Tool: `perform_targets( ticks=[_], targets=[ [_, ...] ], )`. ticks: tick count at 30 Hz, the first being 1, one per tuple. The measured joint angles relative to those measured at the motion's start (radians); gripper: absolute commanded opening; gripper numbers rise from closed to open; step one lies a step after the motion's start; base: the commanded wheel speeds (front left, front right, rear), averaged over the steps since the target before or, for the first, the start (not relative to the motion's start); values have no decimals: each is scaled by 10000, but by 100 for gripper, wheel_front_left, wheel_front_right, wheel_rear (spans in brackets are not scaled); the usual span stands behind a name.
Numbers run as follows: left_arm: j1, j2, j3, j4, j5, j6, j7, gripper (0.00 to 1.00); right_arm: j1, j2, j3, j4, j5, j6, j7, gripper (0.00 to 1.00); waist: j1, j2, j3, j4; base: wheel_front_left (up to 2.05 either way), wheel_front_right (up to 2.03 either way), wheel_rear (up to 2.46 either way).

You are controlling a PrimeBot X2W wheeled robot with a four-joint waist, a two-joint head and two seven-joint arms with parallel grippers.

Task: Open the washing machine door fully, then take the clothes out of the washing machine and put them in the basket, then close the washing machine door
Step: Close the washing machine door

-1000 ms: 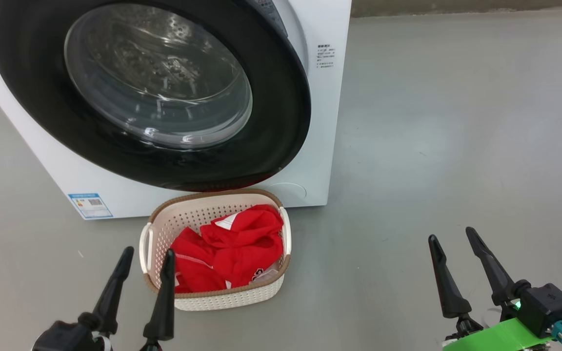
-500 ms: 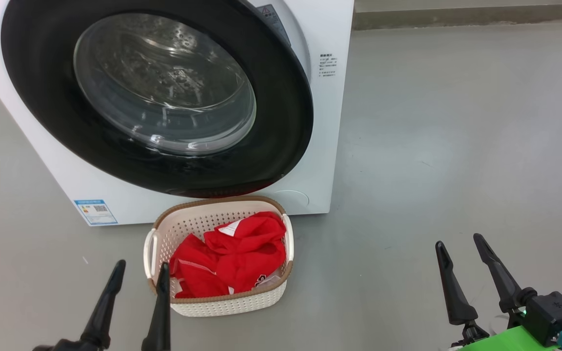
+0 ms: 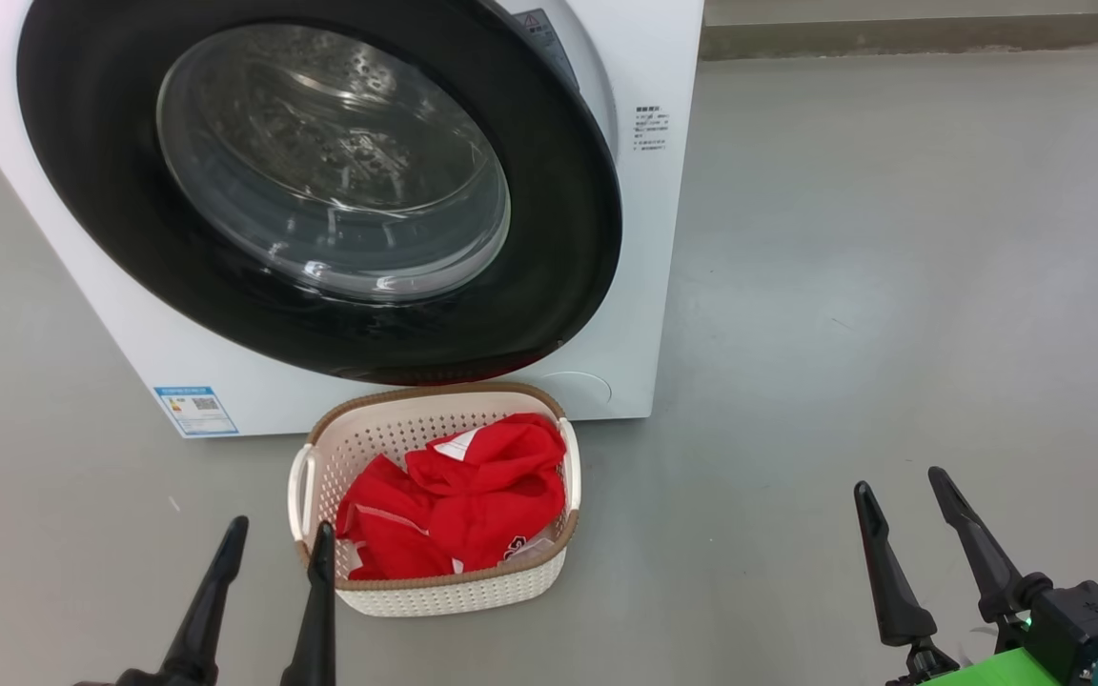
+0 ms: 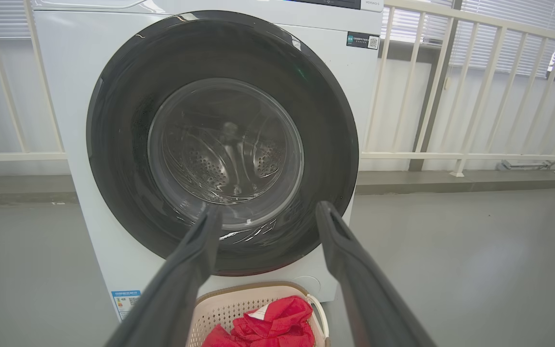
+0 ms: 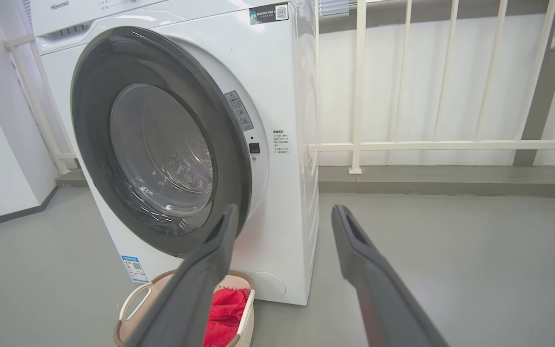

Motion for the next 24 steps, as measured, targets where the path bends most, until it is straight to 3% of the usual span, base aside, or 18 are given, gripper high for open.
perform_targets(
  ticks=[3,4,6,7,24],
  targets=[
    [0,-25,10,19,71,-81,0,100,106,2,-10,8,0,0,0,100,0,0,-9,45,0,0,0],
    [0,-35,13,27,71,-84,0,100,106,2,-8,4,0,0,0,56,0,0,-11,65,0,0,0],
    [0,-58,21,35,73,-167,0,100,105,4,2,12,0,0,0,24,0,0,-6,113,0,0,0],
    [0,-77,21,36,73,-171,0,100,105,4,8,19,0,0,0,0,0,0,-2,143,0,0,0],
    [-273,-341,-238,29,221,-508,0,100,-874,-4,694,1014,-75,0,-71,0,0,0,303,1122,0,0,0]
  ],
)
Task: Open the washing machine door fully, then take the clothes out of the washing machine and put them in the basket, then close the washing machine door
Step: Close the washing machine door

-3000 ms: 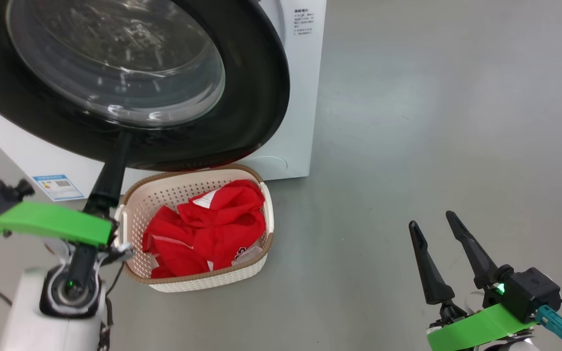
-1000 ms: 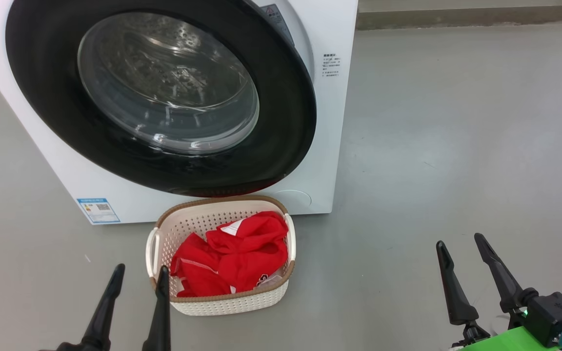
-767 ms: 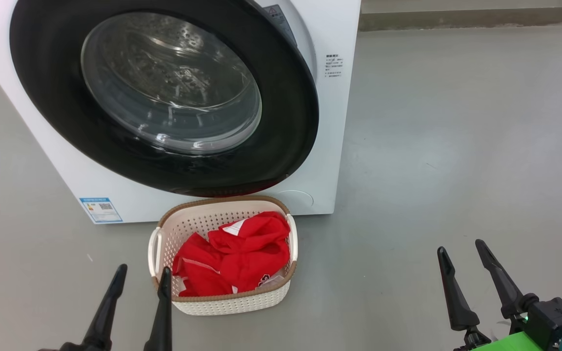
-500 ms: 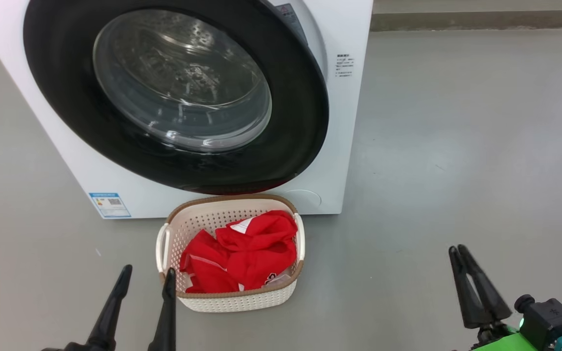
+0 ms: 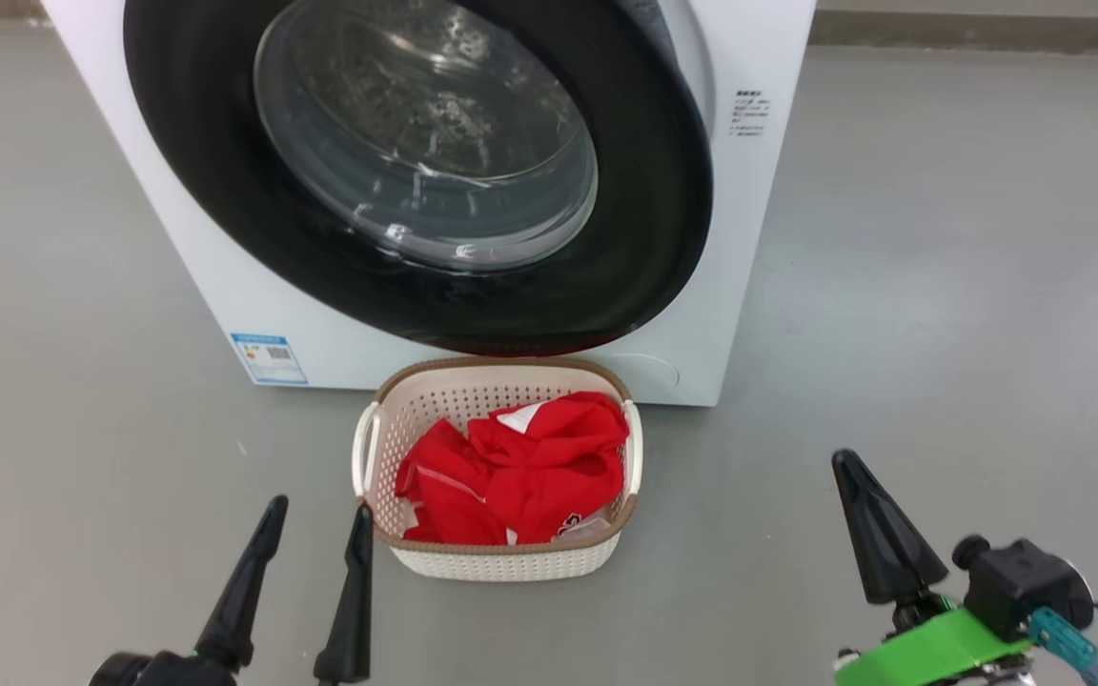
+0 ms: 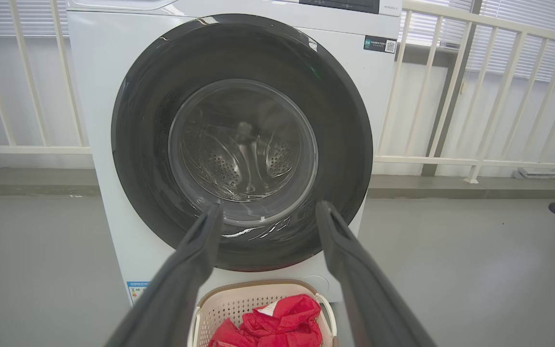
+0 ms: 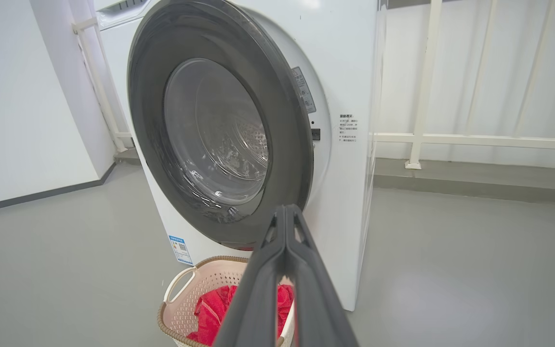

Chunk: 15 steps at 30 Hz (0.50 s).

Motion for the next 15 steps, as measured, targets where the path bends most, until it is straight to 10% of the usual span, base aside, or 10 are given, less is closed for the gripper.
perform_targets(
  ticks=[15],
  targets=[
    [-721,-244,-134,-222,23,-100,-10,100,-2657,-148,499,1087,-144,0,0,0,0,0,1080,778,0,0,0]
  ],
)
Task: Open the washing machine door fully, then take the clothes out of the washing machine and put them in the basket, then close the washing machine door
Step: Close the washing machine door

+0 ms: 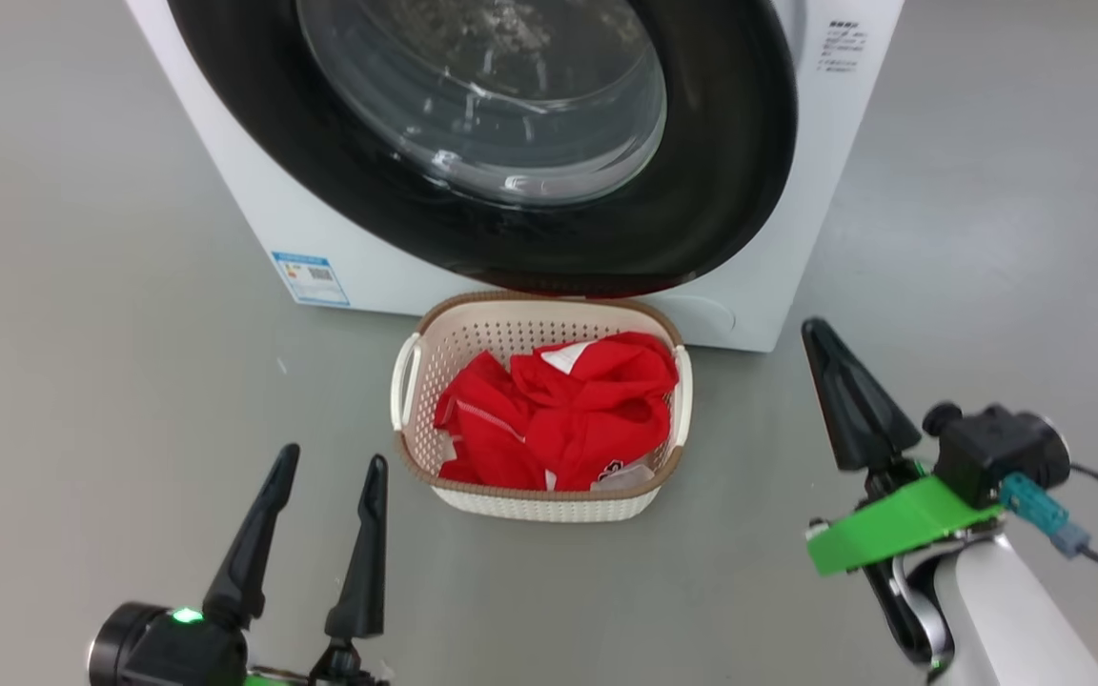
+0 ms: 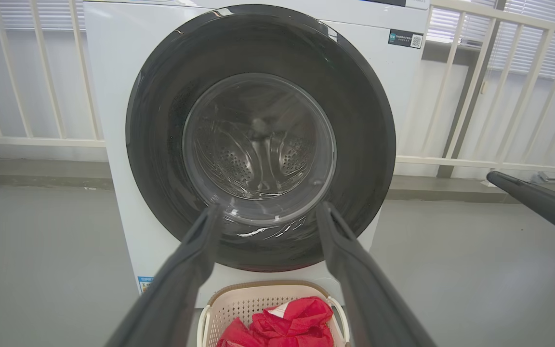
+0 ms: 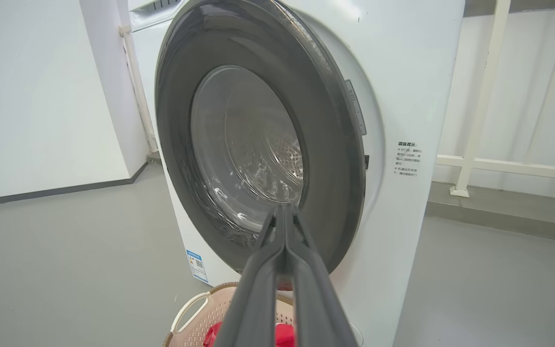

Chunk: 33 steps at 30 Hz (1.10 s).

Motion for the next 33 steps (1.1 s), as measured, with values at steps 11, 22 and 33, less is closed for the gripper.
perform_targets(
  ticks=[11,22,33],
  targets=[
    [-426,-40,-65,-224,-2,-75,-2,100,-2279,-48,370,1099,-171,0,0,0,0,0,996,250,0,0,0],
    [-880,-58,-251,-301,-54,-79,-2,100,-4140,-372,491,2153,-314,0,0,0,0,0,1892,453,0,0,0],
    [-932,-69,-378,-307,-107,-117,-2,100,-5082,-500,155,2809,-389,0,-2,0,0,0,2219,773,0,0,0]
  ],
)
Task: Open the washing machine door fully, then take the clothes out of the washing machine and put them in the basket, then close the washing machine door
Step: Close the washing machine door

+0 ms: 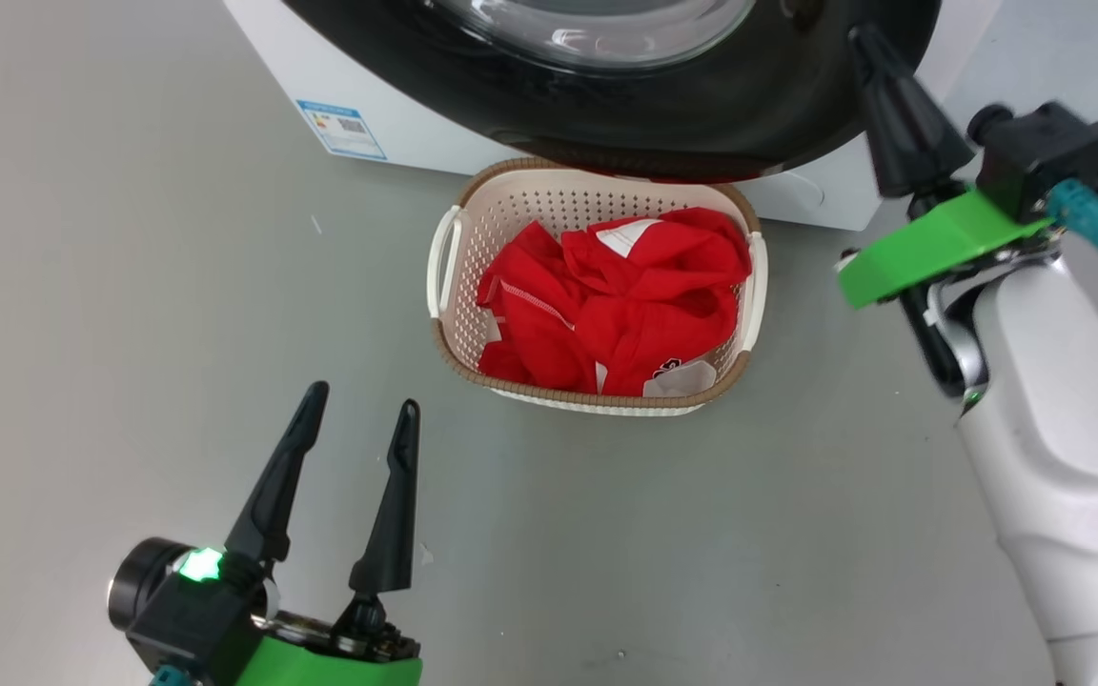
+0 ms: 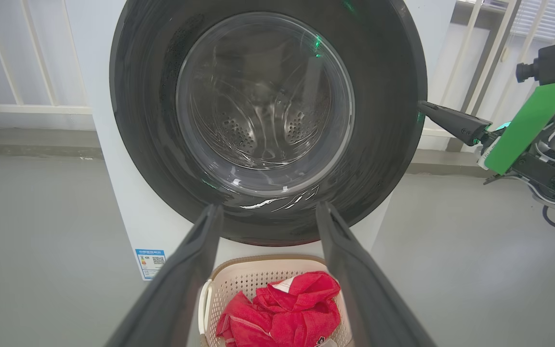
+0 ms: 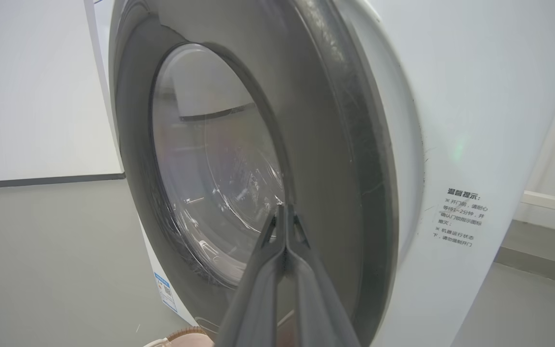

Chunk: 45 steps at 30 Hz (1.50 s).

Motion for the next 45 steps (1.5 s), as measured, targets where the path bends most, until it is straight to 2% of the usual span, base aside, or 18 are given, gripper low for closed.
perform_targets(
  ticks=[7,30,45],
  targets=[
    [-140,-8,-65,-29,-2,-50,0,100,-759,-299,-307,351,-199,0,0,0,0,0,313,153,0,0,0],
    [-401,-31,-222,-90,-90,-59,0,100,-3301,-844,-316,2150,-706,31,-8,0,0,0,1216,468,0,0,0],
    [-578,-40,-357,-71,-105,-61,0,100,-4092,-869,-579,3116,-1218,123,-46,0,0,0,1400,669,0,0,0]
  ],
)
